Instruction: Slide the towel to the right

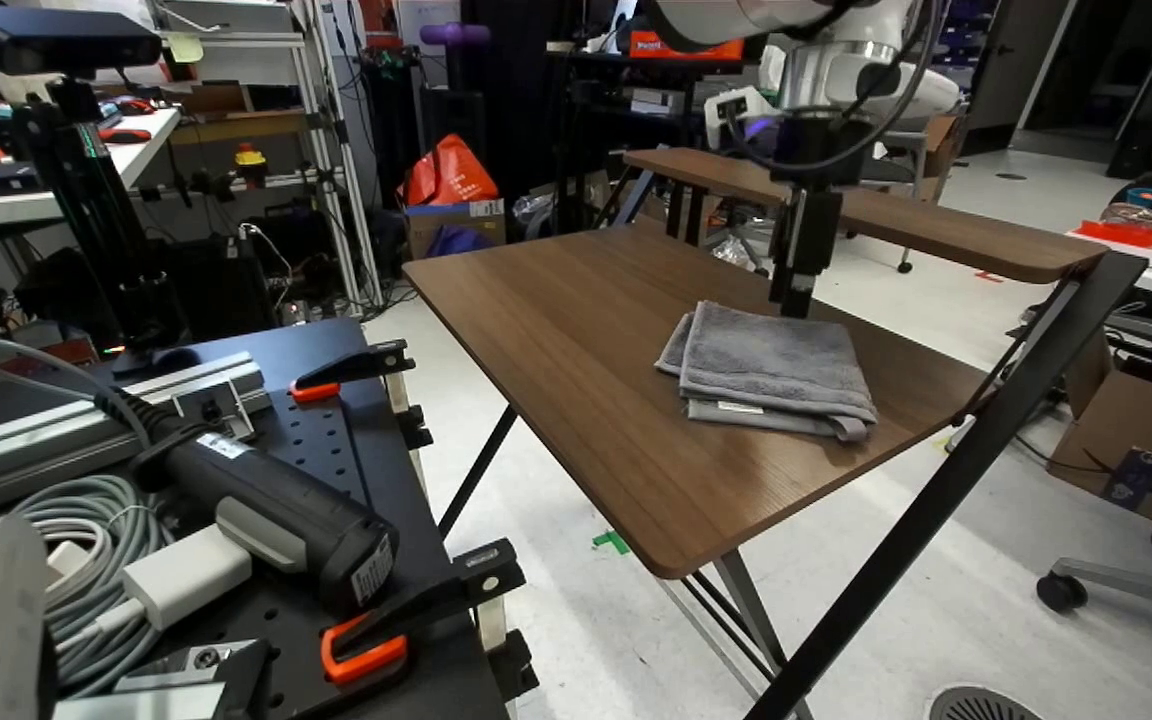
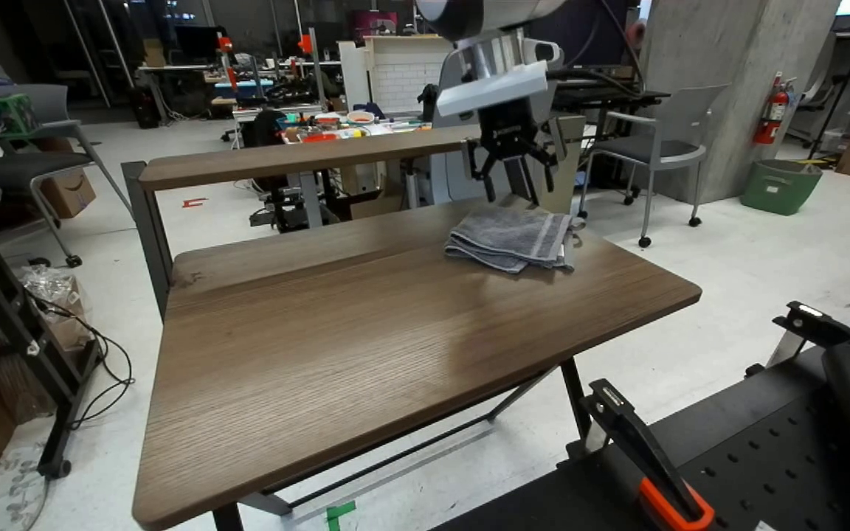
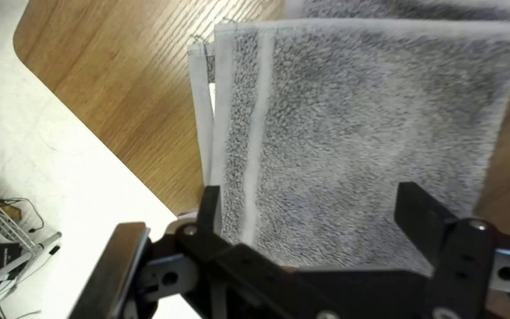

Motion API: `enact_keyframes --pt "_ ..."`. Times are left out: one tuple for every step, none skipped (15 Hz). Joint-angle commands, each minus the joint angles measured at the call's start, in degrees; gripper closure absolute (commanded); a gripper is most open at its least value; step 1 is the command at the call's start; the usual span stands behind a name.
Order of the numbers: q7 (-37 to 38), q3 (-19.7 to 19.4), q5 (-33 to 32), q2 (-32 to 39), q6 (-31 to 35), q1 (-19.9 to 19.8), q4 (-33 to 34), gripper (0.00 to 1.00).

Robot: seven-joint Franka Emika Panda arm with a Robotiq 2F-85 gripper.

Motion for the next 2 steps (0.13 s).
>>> enact_keyframes --pt "0.2 0.7 -0.6 -1.6 -0.5 0.5 -0.8 0.00" --pt "0.3 0.8 -0.8 -2.7 -0.8 1.2 -1.6 0.00"
